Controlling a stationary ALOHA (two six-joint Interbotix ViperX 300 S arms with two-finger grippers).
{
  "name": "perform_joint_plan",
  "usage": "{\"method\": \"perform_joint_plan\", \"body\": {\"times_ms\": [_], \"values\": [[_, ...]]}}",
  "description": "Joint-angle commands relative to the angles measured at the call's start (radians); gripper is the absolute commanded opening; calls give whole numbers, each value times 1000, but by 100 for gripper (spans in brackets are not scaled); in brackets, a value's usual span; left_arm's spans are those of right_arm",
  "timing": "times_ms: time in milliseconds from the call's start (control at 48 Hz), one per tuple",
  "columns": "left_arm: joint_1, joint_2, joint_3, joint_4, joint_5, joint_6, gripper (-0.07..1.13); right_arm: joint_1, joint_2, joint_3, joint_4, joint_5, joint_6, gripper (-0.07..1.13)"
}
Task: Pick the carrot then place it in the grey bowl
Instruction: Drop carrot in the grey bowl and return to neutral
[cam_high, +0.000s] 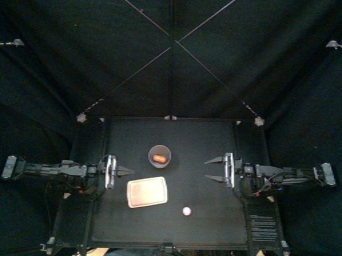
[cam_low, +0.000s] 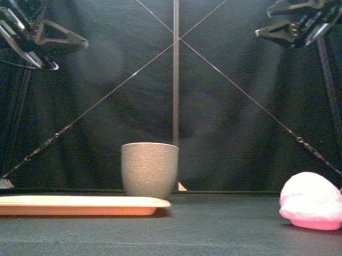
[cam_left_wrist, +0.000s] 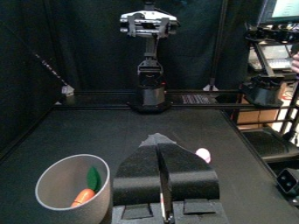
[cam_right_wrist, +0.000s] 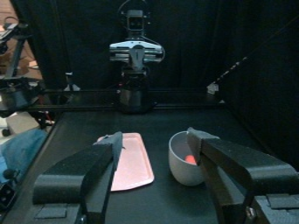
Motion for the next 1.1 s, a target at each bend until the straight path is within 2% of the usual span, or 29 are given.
{"method": "perform_joint_plan", "body": {"times_ms": [21,438,1104], "values": [[-2,-2,-15,3,-5,2,-2,15,-37,28,3,-9,3,94],[-2,-3,-14,2,-5,2,-2,26,-69,77,-2,-8,3,94],[-2,-3,-14,3,-5,2,-2,-8,-118,103,-20,20,2,94]]}}
